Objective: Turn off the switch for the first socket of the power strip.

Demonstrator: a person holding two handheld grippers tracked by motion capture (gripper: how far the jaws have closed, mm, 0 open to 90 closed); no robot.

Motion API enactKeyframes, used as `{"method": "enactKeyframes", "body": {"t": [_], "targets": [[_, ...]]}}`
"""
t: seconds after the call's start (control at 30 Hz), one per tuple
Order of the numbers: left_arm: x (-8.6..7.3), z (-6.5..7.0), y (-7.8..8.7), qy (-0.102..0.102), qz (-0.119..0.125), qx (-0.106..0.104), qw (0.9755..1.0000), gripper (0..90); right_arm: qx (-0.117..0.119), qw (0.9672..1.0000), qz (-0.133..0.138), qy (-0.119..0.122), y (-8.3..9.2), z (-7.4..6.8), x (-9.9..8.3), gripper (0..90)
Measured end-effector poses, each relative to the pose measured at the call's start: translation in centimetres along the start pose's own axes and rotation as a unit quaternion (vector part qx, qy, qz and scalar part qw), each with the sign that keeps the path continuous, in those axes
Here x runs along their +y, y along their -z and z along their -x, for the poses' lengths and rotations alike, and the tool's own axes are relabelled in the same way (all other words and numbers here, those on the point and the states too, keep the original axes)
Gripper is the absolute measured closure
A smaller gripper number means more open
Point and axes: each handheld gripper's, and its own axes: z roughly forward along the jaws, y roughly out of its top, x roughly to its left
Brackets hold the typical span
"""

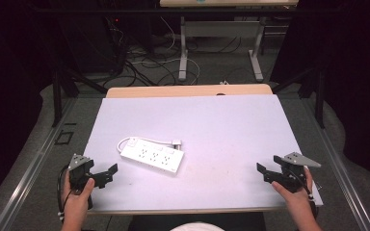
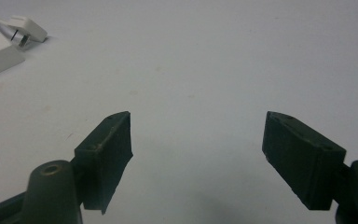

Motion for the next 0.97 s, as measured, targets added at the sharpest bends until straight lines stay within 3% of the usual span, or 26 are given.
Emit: {"method": "enactKeyframes", "body": {"t": [0.33, 0.97], "targets": [[-0.4, -0.2, -0.5, -0.014, -0.019, 0.013, 0.9996, 0.1, 0.004, 1.0000, -0.002, -0.004, -0.1, 0.1, -0.1, 23.5], [-0.3, 0.3, -1.1, -0.029, -0.034, 0.009, 0.9990, 0.1, 0.005, 0.9999, -0.009, -0.009, -0.3, 0.3, -0.2, 23.5]]}}
